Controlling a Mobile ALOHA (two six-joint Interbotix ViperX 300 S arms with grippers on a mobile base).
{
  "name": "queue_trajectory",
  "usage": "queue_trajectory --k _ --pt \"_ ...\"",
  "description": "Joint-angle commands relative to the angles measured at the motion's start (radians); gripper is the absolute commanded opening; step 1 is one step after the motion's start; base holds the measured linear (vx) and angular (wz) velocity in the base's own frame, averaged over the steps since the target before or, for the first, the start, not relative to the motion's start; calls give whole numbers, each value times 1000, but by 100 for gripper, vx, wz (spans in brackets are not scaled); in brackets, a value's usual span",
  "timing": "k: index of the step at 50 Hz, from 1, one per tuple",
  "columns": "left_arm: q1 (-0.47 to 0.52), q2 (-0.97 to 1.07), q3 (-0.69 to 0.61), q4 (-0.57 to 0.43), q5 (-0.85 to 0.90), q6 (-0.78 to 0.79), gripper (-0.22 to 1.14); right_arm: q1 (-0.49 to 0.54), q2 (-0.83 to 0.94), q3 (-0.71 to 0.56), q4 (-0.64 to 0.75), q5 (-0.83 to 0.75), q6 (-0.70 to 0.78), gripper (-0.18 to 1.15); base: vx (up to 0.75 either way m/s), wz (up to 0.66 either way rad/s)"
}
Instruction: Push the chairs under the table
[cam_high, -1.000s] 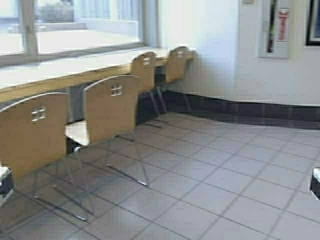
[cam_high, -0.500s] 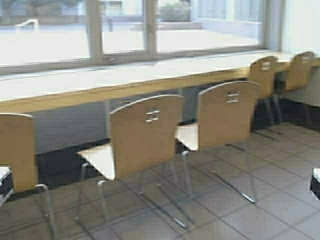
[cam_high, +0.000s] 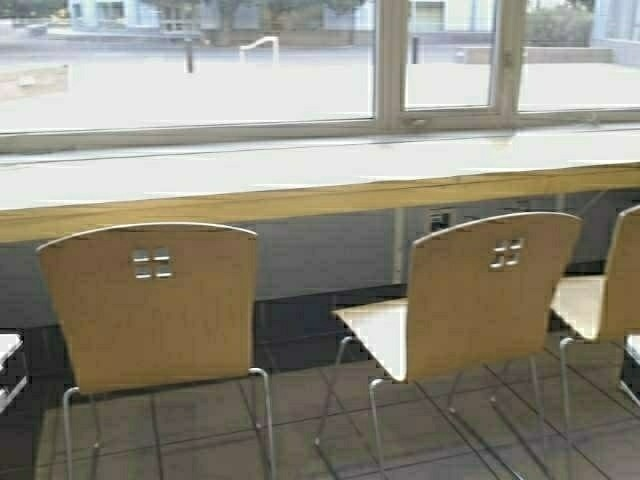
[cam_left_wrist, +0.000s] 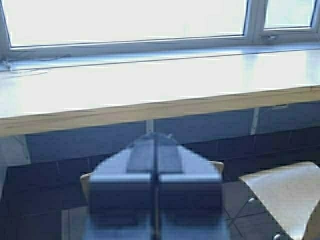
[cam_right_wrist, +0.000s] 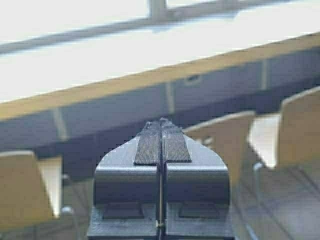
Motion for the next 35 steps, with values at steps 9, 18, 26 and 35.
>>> queue_trajectory --k 9,18,26,35 --pt "2 38 -18 0 -8 -41 3 3 60 -34 2 3 0 4 17 31" --pt "0 48 -9 0 -8 -48 3 8 66 -32 3 14 3 4 18 28" --pt "0 61 -11 0 -8 -86 3 26 67 -46 20 57 23 4 17 24" --pt "-61 137 -32 0 -9 -210 3 26 67 -41 89 92 66 4 16 19"
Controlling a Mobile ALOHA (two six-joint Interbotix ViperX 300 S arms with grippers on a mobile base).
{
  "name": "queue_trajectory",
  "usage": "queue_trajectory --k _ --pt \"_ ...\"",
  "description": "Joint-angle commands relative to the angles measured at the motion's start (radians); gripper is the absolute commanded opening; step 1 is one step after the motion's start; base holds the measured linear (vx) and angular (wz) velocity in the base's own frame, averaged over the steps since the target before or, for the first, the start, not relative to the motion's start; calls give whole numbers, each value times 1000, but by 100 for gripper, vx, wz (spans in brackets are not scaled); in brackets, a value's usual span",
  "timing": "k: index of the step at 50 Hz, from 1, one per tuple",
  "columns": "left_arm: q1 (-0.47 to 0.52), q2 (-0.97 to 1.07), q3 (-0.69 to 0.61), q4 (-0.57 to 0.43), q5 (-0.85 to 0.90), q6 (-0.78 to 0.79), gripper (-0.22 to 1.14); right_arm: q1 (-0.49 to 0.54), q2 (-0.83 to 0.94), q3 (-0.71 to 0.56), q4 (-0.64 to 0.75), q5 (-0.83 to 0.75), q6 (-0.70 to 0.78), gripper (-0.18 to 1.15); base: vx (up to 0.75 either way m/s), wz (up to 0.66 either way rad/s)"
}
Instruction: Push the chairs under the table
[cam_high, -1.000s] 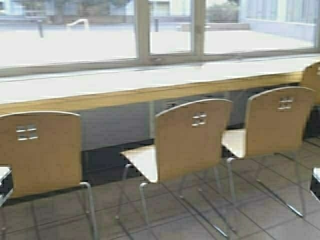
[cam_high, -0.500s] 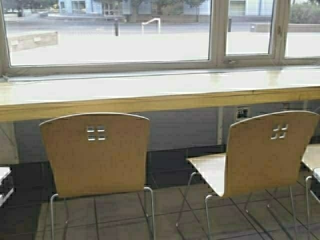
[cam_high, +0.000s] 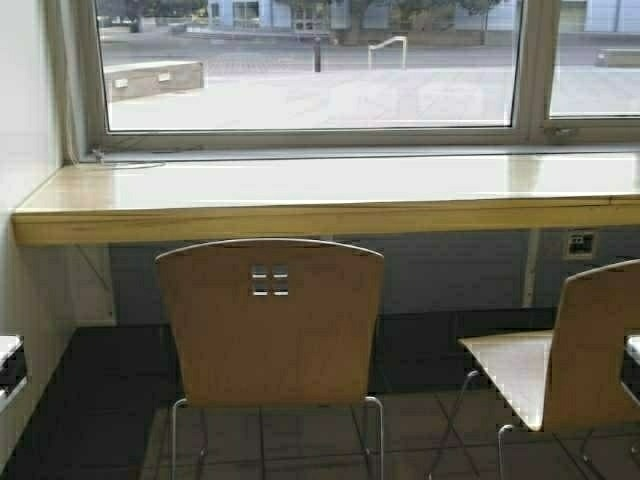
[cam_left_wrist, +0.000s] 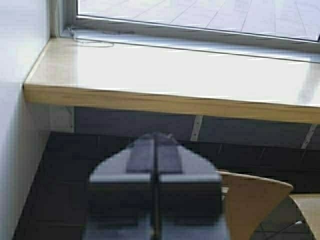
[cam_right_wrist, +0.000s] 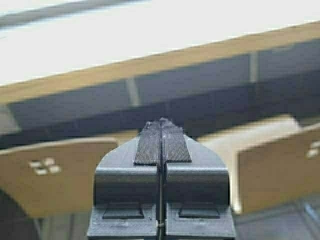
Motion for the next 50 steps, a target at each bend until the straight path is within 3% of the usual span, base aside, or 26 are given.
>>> queue_trajectory --k 1,15,27,35,50 --pt "-74 67 -41 0 -9 -80 3 5 8 -18 69 23 18 4 15 19" --pt "-354 371 -213 0 -51 -167 3 5 9 -8 416 97 15 4 16 19" --pt "-532 802 -402 -58 -104 -272 3 5 8 35 477 98 17 5 22 23" --pt "-586 1031 -499 -138 -153 -411 3 5 35 40 545 94 17 5 22 23" --pt "-609 1235 -600 -164 -224 -621 3 5 253 -55 664 94 17 5 17 12"
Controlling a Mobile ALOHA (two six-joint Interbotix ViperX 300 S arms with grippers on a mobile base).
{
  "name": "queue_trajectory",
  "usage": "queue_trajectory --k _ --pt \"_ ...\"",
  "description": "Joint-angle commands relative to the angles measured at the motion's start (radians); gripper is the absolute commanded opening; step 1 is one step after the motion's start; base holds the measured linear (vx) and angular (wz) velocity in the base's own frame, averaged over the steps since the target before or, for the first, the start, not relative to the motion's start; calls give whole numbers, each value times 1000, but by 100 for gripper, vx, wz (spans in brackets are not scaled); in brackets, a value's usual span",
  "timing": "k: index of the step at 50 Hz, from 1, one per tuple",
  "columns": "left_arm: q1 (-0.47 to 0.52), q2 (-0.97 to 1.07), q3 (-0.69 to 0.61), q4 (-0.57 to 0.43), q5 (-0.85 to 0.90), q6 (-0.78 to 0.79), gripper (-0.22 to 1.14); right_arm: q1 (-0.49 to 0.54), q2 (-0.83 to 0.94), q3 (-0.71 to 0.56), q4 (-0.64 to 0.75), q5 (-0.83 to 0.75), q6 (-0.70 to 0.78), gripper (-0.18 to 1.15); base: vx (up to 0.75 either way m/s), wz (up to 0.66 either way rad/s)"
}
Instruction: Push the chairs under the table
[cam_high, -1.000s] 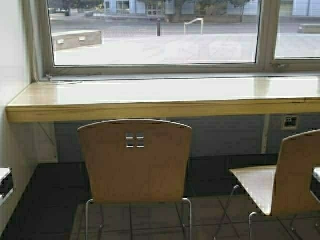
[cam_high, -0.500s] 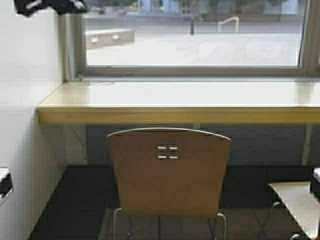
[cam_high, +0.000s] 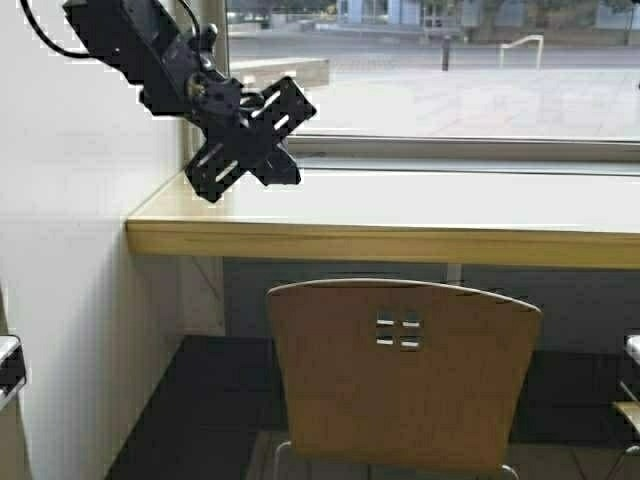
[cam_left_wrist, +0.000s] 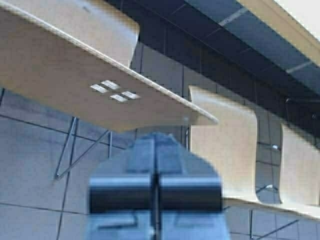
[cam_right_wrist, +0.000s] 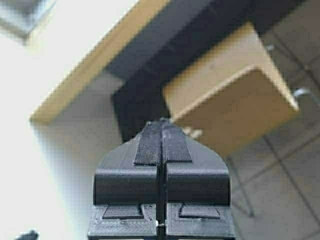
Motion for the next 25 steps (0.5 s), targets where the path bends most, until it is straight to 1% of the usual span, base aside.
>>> queue_trajectory --k 1,7,12,20,23,25 --pt "-6 44 -58 -8 -26 -49 3 3 129 -98 32 -6 -3 5 17 6" --pt "-6 101 -106 -32 -26 -92 4 34 285 -178 49 -8 -3 5 16 2" --pt "-6 137 -133 -74 -28 -140 4 98 422 -233 67 -44 -3 5 15 -4" --pt "-15 198 -172 -101 -26 -221 4 179 632 -293 107 -60 -3 6 14 -10" --pt "-18 213 -176 -104 -25 -253 7 210 704 -311 130 -63 -2 9 14 -12" --pt "-23 225 -176 -109 -25 -275 11 224 747 -321 153 -66 -2 15 13 -11"
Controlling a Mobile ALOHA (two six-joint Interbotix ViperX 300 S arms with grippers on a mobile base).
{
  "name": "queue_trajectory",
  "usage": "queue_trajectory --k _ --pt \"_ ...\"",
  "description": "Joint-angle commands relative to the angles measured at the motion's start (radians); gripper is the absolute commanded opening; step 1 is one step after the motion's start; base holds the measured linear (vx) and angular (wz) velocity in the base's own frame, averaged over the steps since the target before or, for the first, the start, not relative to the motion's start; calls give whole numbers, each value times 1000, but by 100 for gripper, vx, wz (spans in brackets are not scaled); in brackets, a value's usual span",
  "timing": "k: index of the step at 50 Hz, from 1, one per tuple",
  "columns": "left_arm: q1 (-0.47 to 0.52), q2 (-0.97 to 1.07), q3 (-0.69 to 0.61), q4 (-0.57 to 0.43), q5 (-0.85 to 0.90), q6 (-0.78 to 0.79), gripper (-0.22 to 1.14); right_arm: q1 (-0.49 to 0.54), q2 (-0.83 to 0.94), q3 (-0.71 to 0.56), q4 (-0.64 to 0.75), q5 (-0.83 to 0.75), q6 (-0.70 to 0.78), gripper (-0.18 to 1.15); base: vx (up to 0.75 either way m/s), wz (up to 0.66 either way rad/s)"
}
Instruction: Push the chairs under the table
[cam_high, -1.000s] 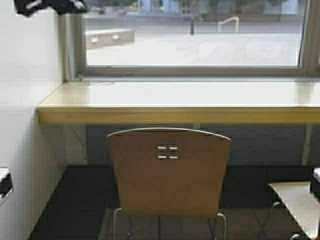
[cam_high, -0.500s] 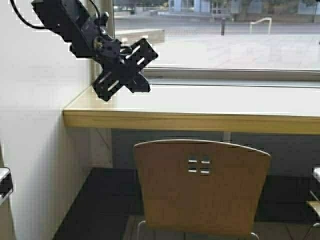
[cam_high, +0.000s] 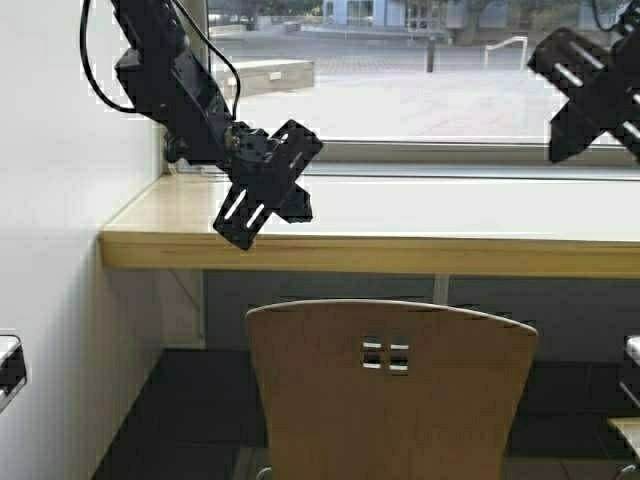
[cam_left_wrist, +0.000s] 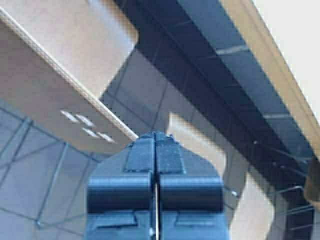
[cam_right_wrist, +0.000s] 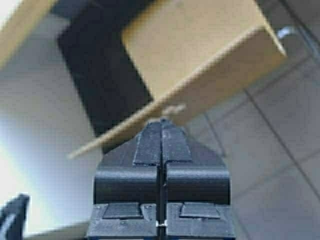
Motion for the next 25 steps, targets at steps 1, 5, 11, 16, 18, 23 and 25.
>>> queue_trajectory --k 1,5,11,16,18,23,25 --pt "-15 15 -25 -11 -5 -57 14 54 137 -54 60 -14 -2 19 12 -12" --pt "-15 43 -32 -11 -5 -89 31 57 222 -89 114 0 -5 44 10 -11" --pt "-17 78 -57 -14 -5 -137 72 57 324 -144 195 81 0 89 8 -6" --pt "-20 98 -77 -15 2 -202 104 61 388 -179 333 115 0 105 6 -2" --pt "-20 104 -81 -17 2 -230 107 63 411 -190 390 114 0 104 6 -3" --pt "-20 127 -95 -35 9 -282 102 61 454 -202 523 103 0 103 6 -4" --pt "-20 140 -103 -43 18 -290 102 61 472 -207 565 103 -2 103 5 -5"
